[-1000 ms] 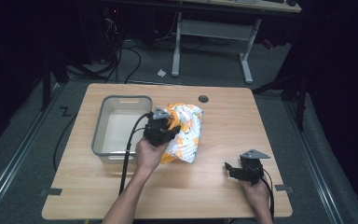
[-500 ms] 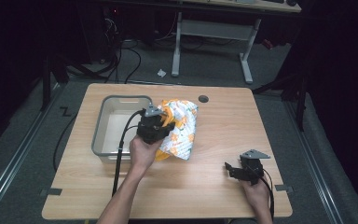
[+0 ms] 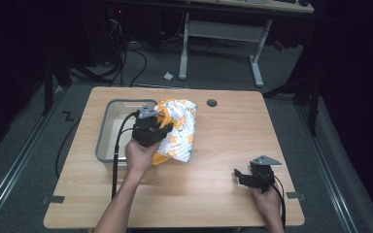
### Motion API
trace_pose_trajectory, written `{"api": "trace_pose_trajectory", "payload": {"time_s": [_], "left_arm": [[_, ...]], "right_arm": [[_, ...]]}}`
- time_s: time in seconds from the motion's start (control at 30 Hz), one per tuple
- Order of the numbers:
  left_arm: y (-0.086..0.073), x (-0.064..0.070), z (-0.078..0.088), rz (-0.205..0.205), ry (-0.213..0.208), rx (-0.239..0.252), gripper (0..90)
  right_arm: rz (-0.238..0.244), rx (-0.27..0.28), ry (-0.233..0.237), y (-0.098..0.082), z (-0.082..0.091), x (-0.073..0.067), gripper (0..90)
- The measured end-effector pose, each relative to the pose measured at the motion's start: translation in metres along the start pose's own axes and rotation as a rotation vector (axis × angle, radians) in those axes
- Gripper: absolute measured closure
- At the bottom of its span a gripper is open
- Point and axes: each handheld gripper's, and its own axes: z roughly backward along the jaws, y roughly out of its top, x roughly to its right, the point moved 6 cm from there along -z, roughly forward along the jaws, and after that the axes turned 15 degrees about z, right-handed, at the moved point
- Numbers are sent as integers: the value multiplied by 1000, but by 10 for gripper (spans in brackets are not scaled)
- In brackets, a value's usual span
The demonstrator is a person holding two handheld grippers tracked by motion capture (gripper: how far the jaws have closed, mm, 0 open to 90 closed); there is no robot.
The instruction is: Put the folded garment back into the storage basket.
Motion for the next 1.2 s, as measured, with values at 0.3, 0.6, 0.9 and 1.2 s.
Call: {"api": "trace_pose_trajectory", "payload": {"time_s": [0.3,0.6,0.9,1.2], "left_arm": [[8,-9,10,-4,28,12,750],[12,-22,20,1,57,26,750],[14,-37,30,17,83,36,750],[15,-49,37,34,105,41,749]], "right_arm": [[1,0,-1,0,0,0,248],[3,1,0,0,0,0,248],[3,1,-1,0,0,0,247],[2,1,-1,0,0,0,247]]}}
